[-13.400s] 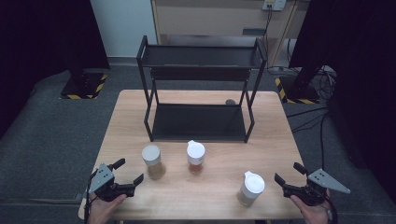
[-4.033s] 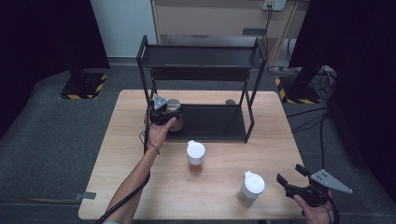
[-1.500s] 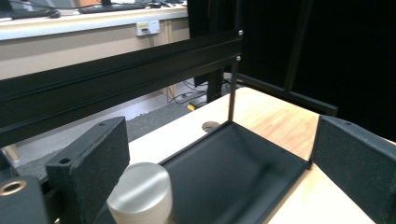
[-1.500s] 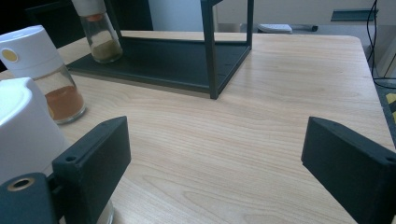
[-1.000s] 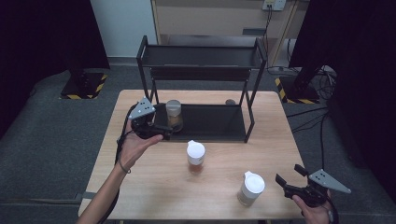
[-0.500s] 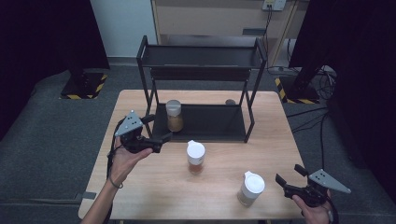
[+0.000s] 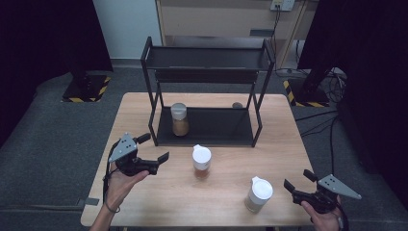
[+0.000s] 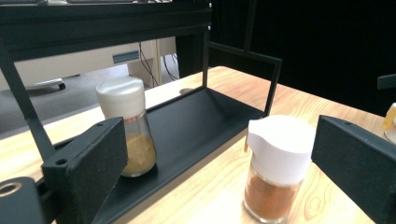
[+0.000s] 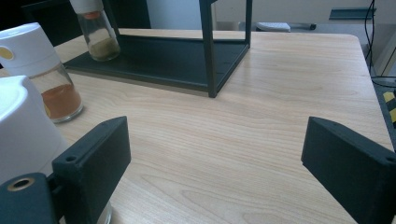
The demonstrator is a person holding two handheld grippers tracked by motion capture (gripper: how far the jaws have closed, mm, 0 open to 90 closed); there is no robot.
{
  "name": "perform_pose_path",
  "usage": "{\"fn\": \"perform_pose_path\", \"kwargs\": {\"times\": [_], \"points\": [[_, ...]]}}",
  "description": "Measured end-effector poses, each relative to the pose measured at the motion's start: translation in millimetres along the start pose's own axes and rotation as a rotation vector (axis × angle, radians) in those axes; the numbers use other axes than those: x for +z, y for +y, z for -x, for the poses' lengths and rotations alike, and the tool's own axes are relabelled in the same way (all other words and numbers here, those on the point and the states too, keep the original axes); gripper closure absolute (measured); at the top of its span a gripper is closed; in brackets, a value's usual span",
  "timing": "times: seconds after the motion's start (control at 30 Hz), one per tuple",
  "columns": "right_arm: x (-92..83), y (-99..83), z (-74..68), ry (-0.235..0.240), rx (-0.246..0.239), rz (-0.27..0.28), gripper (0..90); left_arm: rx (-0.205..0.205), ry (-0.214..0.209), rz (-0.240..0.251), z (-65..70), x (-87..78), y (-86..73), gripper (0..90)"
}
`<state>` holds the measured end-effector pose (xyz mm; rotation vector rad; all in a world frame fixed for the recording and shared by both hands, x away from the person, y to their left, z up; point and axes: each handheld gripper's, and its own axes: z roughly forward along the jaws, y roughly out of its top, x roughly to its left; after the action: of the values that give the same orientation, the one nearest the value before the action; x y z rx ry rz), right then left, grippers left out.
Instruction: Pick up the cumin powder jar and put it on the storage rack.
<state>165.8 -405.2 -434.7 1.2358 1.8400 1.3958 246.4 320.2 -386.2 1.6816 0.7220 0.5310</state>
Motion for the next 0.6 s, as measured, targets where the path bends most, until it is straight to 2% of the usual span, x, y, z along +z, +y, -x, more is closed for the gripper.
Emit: {"fn": "perform_pose_path", "kwargs": {"times": [0.07,0.33,0.47,0.53,0.6], "points": [[0.0,0.1,-0.1,0.000,0.000,-0.001,8.6,0.011,0.007,-0.005,3.8,-2.7,-3.5,3.0],[0.0,0.3,-0.6,-0.006,0.002,-0.003,8.5,-0.006,-0.005,0.008,7.0,-10.8,-21.0,3.0],[0.1,0.4,-0.9,-0.007,0.001,-0.003,8.6,0.012,0.029,-0.003,12.4,-14.4,-29.7,3.1],[0.3,0.4,-0.8,-0.007,0.001,-0.004,8.6,-0.008,0.022,-0.001,11.1,-15.9,-34.7,3.2],[0.3,0.4,-1.0,-0.008,0.000,-0.003,8.6,-0.011,0.026,-0.003,12.0,-17.4,-38.1,3.2]]}}
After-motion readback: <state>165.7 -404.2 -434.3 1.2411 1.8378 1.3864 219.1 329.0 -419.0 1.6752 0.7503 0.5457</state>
